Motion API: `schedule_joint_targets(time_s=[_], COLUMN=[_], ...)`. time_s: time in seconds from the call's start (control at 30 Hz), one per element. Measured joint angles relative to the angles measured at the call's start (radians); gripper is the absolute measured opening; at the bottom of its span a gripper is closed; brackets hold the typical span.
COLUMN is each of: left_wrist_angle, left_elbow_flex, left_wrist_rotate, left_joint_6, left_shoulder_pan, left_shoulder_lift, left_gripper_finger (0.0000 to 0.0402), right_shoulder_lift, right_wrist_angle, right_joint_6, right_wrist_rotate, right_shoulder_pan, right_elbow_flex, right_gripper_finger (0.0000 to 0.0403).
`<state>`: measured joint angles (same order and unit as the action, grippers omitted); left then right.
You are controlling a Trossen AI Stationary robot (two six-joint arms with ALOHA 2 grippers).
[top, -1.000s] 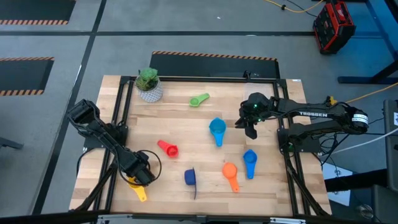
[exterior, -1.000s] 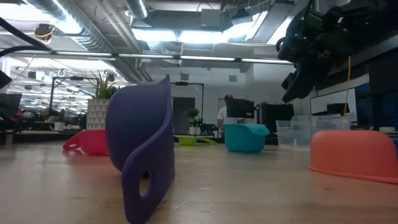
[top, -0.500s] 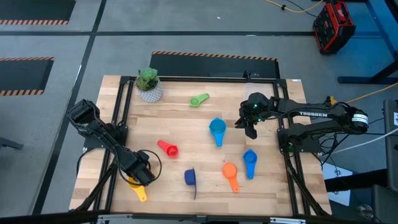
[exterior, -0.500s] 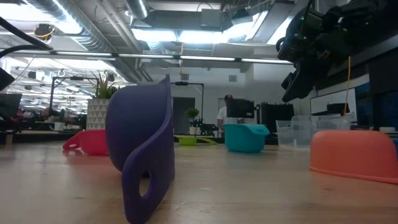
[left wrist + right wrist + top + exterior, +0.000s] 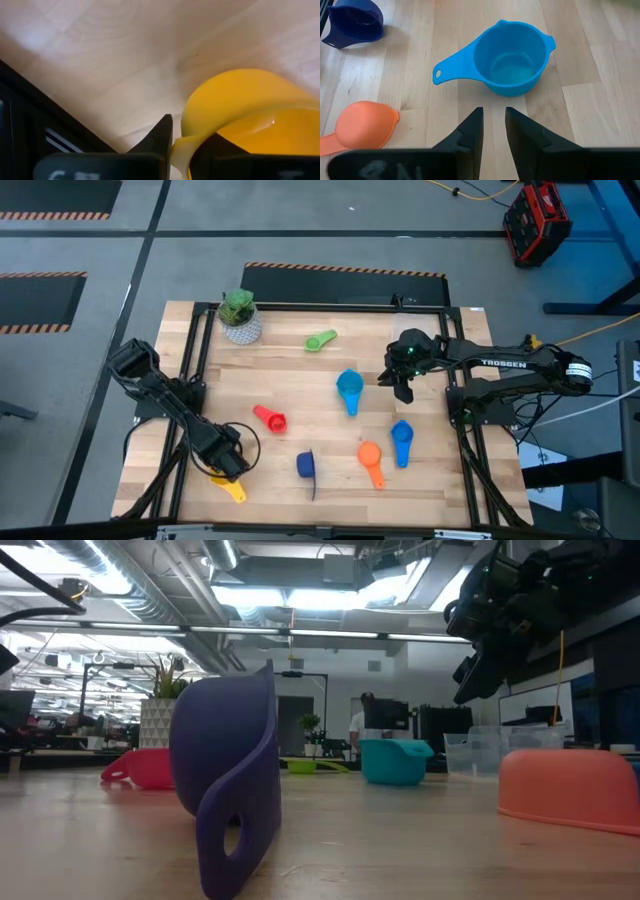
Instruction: Nest measuring cups in basket
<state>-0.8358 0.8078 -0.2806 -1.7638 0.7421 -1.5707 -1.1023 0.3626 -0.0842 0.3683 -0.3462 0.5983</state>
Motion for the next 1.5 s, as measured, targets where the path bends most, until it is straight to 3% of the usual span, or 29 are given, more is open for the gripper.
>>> schedule_joint_targets(time_s=[0.4, 0.7, 0.87, 1.2, 1.5], left_wrist_angle=[0.019, 0.030, 0.049, 0.112, 0.124], left_elbow_flex=[0.059, 0.188, 0.272, 0.387, 0.620], left_wrist_rotate=[0.006, 0.036, 0.142, 0.139, 0.139], left_joint_6=[0.102, 0.198, 0.413, 0.869, 1.320], left_shoulder_pan=[-0.053, -0.202, -0.337, -0.685, -0.875], left_shoulder_lift=[0.083, 0.170, 0.178, 0.139, -0.047], left_gripper_finger=[0.0022, 0.0025, 0.0022, 0.0021, 0.0024], right_shoulder_lift=[0.000, 0.062, 0.145, 0.267, 0.286], right_wrist_angle=[0.000, 0.010, 0.022, 0.028, 0.033], right_joint_6=[-0.003, -0.033, -0.076, -0.098, -0.131], right_wrist_rotate=[0.000, -0.005, -0.008, -0.014, -0.045], right_shoulder_pan=[0.000, -0.004, -0.004, -0.004, -0.013], right_elbow_flex=[0.000, 0.001, 0.001, 0.001, 0.001], right_gripper_finger=[0.0086, 0.0086, 0.0086, 0.0086, 0.0086])
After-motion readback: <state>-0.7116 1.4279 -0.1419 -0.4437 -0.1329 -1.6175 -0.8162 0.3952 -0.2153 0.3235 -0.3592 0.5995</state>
